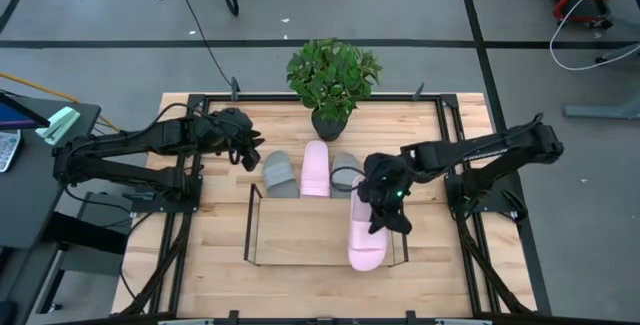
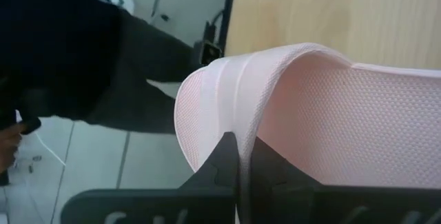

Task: Pick and place slides into the shelf
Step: Put the right pink slipper on the shelf

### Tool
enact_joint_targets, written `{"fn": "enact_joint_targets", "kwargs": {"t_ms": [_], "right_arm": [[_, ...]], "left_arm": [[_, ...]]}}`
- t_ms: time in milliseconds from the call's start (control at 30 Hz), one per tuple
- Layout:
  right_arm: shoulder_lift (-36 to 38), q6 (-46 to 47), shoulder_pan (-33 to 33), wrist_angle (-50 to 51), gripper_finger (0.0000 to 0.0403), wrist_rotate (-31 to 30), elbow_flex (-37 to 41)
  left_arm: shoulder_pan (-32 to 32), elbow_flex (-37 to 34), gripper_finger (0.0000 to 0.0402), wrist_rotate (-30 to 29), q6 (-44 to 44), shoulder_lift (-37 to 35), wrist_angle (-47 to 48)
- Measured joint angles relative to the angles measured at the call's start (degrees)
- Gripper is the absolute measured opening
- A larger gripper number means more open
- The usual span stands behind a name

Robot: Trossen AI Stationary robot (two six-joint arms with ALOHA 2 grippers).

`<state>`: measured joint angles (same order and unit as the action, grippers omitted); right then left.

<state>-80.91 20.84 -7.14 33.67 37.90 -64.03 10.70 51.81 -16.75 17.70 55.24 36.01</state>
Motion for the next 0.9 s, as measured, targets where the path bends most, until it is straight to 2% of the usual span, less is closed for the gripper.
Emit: {"fn": "enact_joint_targets", "kwargs": {"t_ms": [267,900], "right_arm": [[-2.8,-3.75,-1.37,3.5,0.0009,-4.21,0.0],[-7.72,-4.02,-3.95,4.29,0.0009,-8.4,0.0]], "left_arm": [[0.0,0.0,0.0112,1.62,0.12,0.0,0.42],[0.0,0.0,0.0114,1.64,1.29,0.0,0.84]]}}
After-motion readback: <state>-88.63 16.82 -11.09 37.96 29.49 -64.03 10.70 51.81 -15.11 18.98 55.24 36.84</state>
